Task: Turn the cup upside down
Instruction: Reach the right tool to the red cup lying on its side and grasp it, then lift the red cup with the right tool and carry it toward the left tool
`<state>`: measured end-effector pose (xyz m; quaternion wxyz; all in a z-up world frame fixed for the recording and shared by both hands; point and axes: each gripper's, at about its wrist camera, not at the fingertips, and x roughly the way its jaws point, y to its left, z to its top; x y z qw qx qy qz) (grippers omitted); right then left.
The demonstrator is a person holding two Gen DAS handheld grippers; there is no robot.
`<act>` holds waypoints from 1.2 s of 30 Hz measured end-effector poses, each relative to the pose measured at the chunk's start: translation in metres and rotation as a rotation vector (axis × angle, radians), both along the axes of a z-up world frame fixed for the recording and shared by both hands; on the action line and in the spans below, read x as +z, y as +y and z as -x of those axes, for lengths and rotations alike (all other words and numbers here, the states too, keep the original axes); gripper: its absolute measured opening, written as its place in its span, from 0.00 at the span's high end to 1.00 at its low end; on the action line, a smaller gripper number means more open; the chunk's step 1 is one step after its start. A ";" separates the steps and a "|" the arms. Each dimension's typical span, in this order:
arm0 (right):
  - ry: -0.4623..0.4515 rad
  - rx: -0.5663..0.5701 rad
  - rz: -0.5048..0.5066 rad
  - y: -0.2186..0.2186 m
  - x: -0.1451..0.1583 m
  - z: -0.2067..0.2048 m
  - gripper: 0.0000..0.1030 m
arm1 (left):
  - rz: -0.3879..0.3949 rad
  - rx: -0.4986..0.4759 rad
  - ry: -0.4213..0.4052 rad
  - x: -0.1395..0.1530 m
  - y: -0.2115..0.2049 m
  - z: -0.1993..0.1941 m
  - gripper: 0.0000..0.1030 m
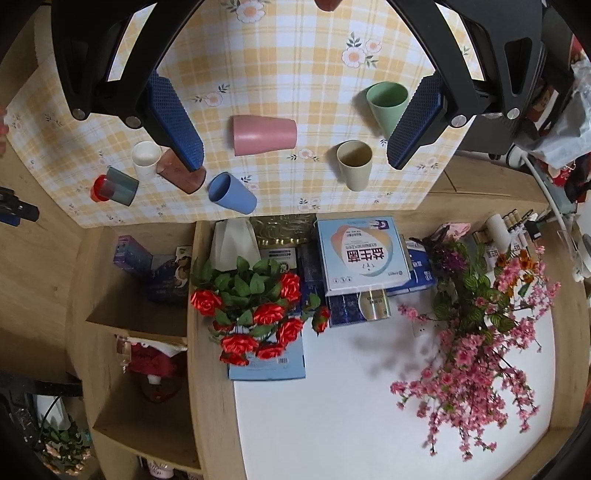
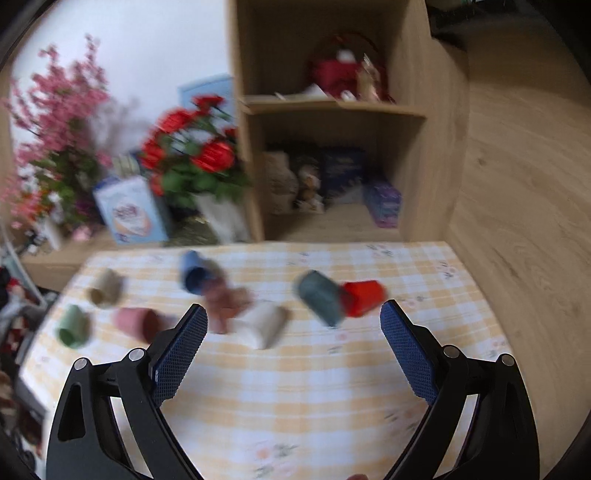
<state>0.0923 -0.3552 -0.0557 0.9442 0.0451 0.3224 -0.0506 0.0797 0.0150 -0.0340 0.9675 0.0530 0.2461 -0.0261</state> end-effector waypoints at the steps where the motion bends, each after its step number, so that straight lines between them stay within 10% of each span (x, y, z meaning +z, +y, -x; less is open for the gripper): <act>1: 0.021 -0.021 0.011 -0.012 -0.008 -0.011 0.11 | -0.003 0.009 0.005 -0.004 0.001 -0.007 0.06; 6: 0.137 -0.111 -0.047 -0.075 -0.051 -0.067 0.11 | 0.008 0.036 0.049 -0.024 0.006 -0.034 0.06; 19: 0.324 -0.476 -0.589 -0.152 -0.165 -0.183 0.12 | -0.031 0.157 0.148 -0.073 0.020 -0.086 0.06; 36: 0.411 -0.587 -0.632 -0.151 -0.205 -0.217 0.45 | -0.002 0.133 0.206 -0.092 0.026 -0.101 0.08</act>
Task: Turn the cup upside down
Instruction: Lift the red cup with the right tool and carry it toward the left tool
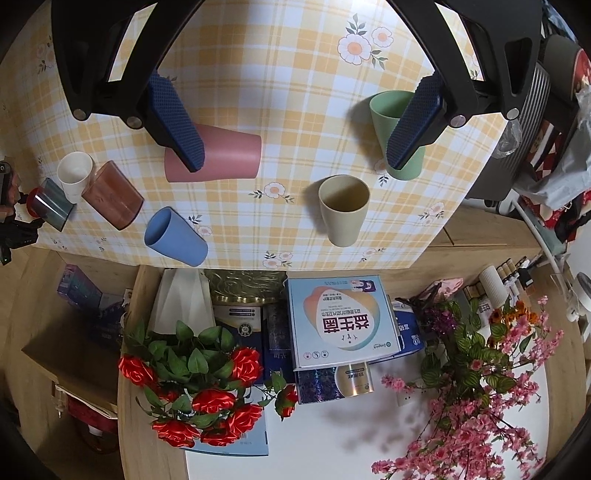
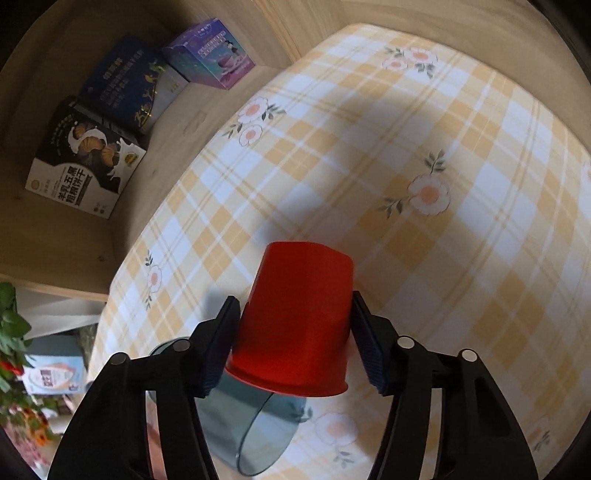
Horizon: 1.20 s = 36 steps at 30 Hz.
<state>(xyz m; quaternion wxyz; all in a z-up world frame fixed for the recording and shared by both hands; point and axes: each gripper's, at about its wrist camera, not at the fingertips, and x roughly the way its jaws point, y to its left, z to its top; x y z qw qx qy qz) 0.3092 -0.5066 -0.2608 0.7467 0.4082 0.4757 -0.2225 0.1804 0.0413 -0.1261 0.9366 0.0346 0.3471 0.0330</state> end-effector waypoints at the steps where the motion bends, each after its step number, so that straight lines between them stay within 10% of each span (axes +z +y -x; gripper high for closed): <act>1: -0.011 0.006 0.011 -0.001 0.003 0.003 0.45 | 0.003 -0.003 0.001 0.000 0.000 0.000 0.11; 14: -0.100 0.233 0.218 0.026 0.074 0.086 0.45 | 0.057 -0.021 0.021 0.000 0.005 0.013 0.14; 26: -0.114 0.756 0.058 0.267 0.052 0.154 0.45 | 0.079 -0.002 0.064 -0.011 0.031 0.046 0.13; 36: -0.059 0.927 0.109 0.380 0.033 0.150 0.45 | 0.102 0.074 0.073 -0.012 0.066 0.068 0.13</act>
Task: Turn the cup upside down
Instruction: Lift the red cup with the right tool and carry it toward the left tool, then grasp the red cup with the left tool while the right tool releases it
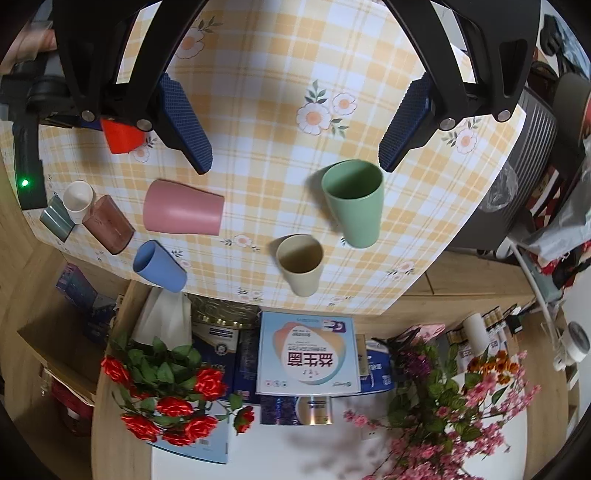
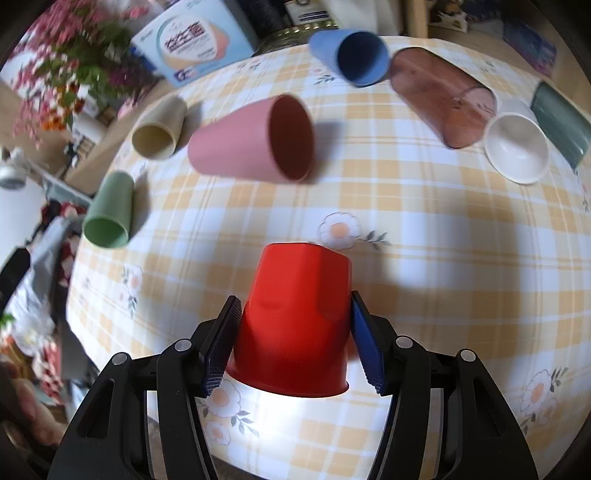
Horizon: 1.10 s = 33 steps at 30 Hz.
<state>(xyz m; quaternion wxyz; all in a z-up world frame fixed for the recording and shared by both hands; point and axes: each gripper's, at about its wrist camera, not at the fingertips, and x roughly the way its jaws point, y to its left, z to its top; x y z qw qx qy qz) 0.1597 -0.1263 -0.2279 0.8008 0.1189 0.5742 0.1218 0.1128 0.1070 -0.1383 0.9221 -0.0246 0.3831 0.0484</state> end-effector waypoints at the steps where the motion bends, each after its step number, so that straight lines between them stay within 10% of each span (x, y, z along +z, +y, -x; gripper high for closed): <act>1: 0.000 0.010 0.010 0.005 -0.001 0.000 0.45 | 0.005 0.004 0.003 -0.001 0.002 0.000 0.13; 8: 0.029 0.021 0.037 0.009 -0.007 -0.006 0.43 | 0.026 0.001 0.020 -0.006 -0.001 -0.004 0.13; 15: -0.024 0.024 0.022 0.002 0.009 -0.004 0.14 | 0.034 -0.039 0.017 -0.002 -0.013 -0.005 0.13; 33: -0.313 -0.096 0.106 -0.088 0.052 0.043 0.14 | 0.167 -0.194 0.145 -0.019 -0.081 -0.022 0.13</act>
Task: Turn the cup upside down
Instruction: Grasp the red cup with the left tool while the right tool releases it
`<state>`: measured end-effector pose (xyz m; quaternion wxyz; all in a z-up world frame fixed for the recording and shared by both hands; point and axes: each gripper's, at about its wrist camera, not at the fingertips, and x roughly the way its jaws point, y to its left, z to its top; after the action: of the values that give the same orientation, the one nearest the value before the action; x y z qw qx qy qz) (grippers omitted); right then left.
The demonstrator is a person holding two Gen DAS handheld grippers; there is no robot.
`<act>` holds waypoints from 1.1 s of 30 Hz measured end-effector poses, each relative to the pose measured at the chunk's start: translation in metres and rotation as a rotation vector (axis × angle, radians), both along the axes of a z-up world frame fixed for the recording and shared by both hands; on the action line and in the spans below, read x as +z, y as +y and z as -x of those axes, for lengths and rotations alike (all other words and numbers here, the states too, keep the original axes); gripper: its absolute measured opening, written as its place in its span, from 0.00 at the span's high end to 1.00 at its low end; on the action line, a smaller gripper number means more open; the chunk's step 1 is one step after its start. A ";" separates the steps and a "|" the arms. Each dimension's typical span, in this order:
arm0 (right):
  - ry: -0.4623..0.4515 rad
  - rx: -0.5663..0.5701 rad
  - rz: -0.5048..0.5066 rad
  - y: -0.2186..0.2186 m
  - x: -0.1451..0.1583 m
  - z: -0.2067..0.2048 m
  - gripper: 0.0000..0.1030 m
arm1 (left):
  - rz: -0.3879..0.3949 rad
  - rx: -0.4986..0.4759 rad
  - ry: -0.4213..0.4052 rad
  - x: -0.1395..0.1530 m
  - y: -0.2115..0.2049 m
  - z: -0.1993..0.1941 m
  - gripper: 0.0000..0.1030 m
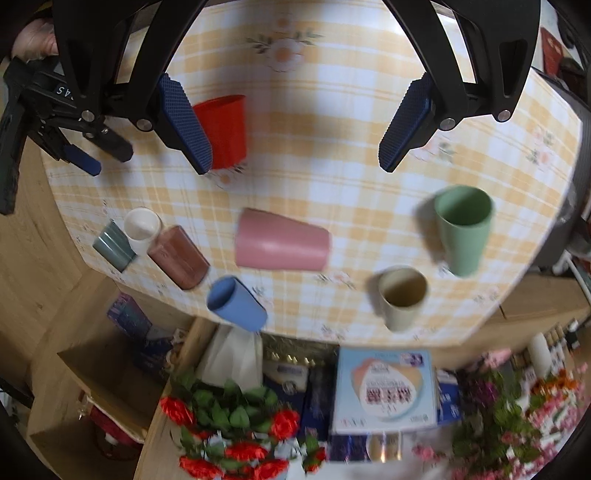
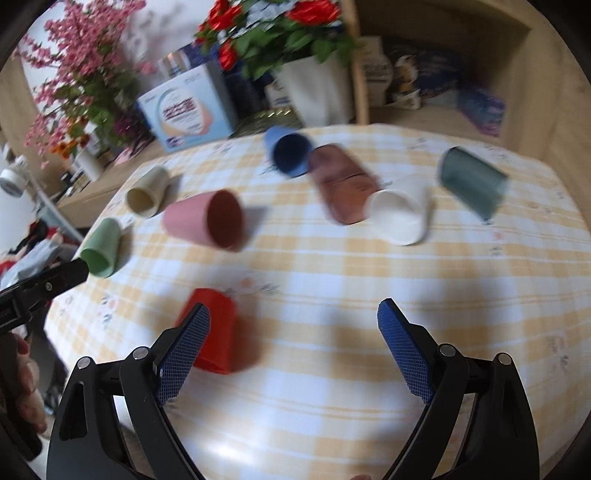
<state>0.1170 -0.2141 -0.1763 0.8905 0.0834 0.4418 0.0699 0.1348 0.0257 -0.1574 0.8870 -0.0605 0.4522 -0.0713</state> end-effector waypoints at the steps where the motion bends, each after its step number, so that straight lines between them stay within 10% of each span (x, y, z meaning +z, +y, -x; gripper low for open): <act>1: -0.007 -0.013 0.015 -0.008 -0.001 0.002 0.14 | 0.015 -0.015 0.028 -0.005 -0.006 -0.004 0.13; 15: 0.021 -0.159 0.043 -0.071 -0.013 0.011 0.14 | 0.235 -0.043 0.445 -0.082 -0.062 -0.079 0.30; 33: 0.030 -0.183 0.024 -0.079 -0.013 0.012 0.14 | 0.082 -0.094 0.504 -0.106 -0.083 -0.087 0.45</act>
<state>0.1047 -0.2931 -0.1895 0.8873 0.1136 0.4466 -0.0182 0.2215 -0.0569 -0.2630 0.7390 -0.0909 0.6578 -0.1134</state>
